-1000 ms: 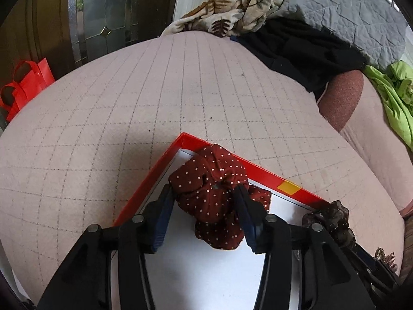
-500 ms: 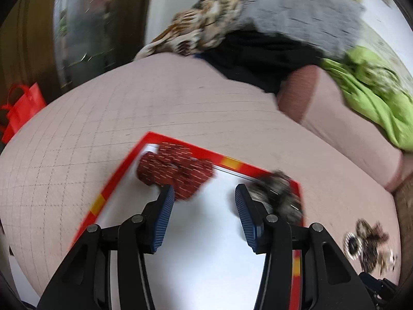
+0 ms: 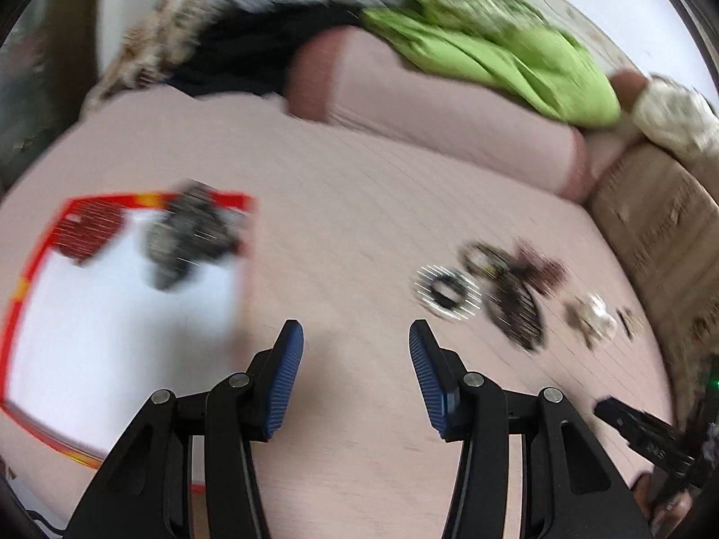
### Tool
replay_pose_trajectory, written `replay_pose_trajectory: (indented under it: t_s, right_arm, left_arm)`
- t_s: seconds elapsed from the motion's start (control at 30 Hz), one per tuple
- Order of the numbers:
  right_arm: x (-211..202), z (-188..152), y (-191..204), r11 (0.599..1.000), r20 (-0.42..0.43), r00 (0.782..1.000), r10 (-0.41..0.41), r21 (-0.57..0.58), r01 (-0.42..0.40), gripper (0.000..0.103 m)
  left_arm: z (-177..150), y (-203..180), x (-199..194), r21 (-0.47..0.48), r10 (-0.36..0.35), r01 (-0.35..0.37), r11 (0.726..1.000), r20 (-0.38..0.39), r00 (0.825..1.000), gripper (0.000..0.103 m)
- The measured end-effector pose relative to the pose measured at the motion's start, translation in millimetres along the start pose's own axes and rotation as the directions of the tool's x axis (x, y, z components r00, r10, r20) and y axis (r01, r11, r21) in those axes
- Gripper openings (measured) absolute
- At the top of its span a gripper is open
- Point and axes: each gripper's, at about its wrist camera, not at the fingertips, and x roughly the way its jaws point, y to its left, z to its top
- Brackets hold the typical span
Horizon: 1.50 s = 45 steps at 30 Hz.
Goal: Organize jewelry
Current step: 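Grasp the rhinestone hair claw with the left gripper while the right reaches the white scrunchie, then close the right gripper on the white cherry-print scrunchie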
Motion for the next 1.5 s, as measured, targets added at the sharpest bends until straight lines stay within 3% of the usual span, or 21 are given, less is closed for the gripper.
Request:
replay_pose_trajectory:
  t_s: [0.1, 0.3, 0.4, 0.67, 1.0, 1.03, 1.07, 1.1, 1.17, 1.27, 1.37, 1.5]
  right_arm:
    - [-7, 2, -17, 0.999, 0.038, 0.999, -0.011, 0.033, 0.010, 0.052]
    - [-16, 19, -54, 0.997, 0.117, 0.992, -0.038, 0.075, 0.030, 0.064]
    - [-14, 35, -67, 0.995, 0.149, 0.986, -0.071, 0.076, 0.060, 0.069]
    - [18, 68, -76, 0.994, 0.157, 0.981, -0.111, 0.039, 0.106, 0.072]
    - [47, 78, -78, 0.989, 0.166, 0.975, -0.148, 0.013, 0.148, 0.072]
    - [48, 77, -79, 0.989, 0.166, 0.975, -0.148, 0.016, 0.147, 0.066]
    - [49, 77, -80, 0.989, 0.164, 0.975, -0.147, 0.019, 0.146, 0.053]
    - [51, 76, -83, 0.989, 0.154, 0.977, -0.145, 0.026, 0.143, 0.046]
    - [53, 75, -88, 0.990, 0.140, 0.980, -0.138, 0.049, 0.132, 0.020]
    - [50, 72, -94, 0.991, 0.131, 0.985, -0.108, 0.087, 0.098, 0.013]
    - [42, 69, -94, 0.991, 0.124, 0.989, -0.086, 0.110, 0.072, 0.011]
    - [27, 62, -90, 0.990, 0.123, 0.991, -0.055, 0.135, 0.038, 0.011]
  left_arm:
    - [-4, -34, 22, 0.028, -0.045, 0.047, 0.999, -0.059, 0.997, 0.048]
    - [6, -91, 57, 0.092, -0.074, 0.083, 0.992, -0.100, 0.992, 0.048]
    - [13, -116, 76, 0.130, -0.085, 0.100, 0.986, -0.117, 0.989, 0.057]
    - [26, -137, 128, 0.133, -0.075, 0.101, 0.986, -0.191, 0.979, 0.058]
    - [22, -155, 155, 0.143, -0.090, 0.125, 0.982, -0.230, 0.969, 0.058]
    - [22, -156, 155, 0.144, -0.091, 0.126, 0.982, -0.233, 0.968, 0.058]
    - [22, -157, 156, 0.143, -0.095, 0.132, 0.981, -0.237, 0.967, 0.056]
    - [22, -157, 156, 0.136, -0.112, 0.148, 0.979, -0.244, 0.963, 0.044]
    - [23, -160, 155, 0.131, -0.123, 0.161, 0.978, -0.261, 0.958, 0.036]
    - [20, -165, 146, 0.162, -0.113, 0.158, 0.974, -0.257, 0.960, 0.026]
    - [16, -168, 128, 0.196, -0.105, 0.154, 0.968, -0.241, 0.965, 0.025]
    - [11, -162, 94, 0.191, -0.150, 0.193, 0.962, -0.216, 0.965, 0.025]
